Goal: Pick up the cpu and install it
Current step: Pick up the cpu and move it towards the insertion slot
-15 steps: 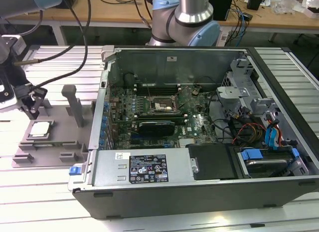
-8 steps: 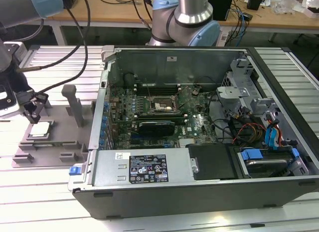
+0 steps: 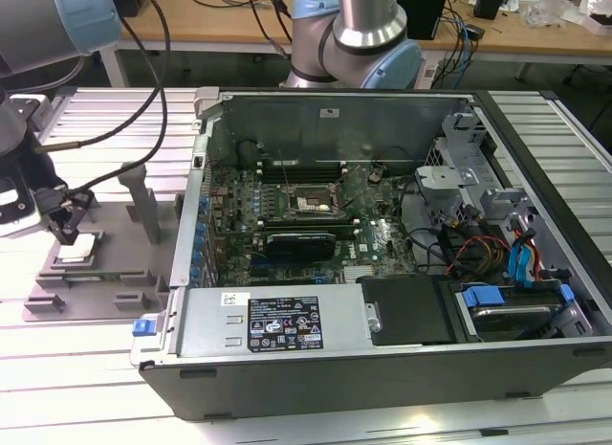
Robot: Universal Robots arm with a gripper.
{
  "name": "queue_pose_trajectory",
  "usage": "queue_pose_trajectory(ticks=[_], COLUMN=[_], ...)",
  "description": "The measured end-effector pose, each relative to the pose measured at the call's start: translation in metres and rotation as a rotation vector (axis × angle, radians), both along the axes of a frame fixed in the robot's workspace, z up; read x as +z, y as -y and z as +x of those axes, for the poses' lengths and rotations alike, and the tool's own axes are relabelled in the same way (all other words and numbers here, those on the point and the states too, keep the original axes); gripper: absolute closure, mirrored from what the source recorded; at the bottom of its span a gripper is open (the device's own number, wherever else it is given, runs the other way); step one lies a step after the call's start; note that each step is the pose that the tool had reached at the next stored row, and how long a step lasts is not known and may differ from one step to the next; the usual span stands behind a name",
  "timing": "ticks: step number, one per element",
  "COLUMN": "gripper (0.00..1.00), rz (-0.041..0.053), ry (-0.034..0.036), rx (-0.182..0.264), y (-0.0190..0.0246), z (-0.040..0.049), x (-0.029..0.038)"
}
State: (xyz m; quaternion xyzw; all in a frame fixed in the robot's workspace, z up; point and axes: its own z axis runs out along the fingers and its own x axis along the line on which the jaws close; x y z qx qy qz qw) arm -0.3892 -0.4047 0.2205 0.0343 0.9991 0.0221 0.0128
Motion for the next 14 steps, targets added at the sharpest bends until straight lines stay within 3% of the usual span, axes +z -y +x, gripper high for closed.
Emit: queue_pose_trajectory(ticks=[3,7,14], gripper=[0.89,0.89,0.46], rz=[-0.0001,-0.0003,-0.0003], ry=[0.0,0.0,0.0], rx=[0.002,0.002,0.002], y=[-0.0011,-0.0011,-0.0011], z=[0.0001,0.0,0.0], x=[-0.0044,-0.0045,-0.0045])
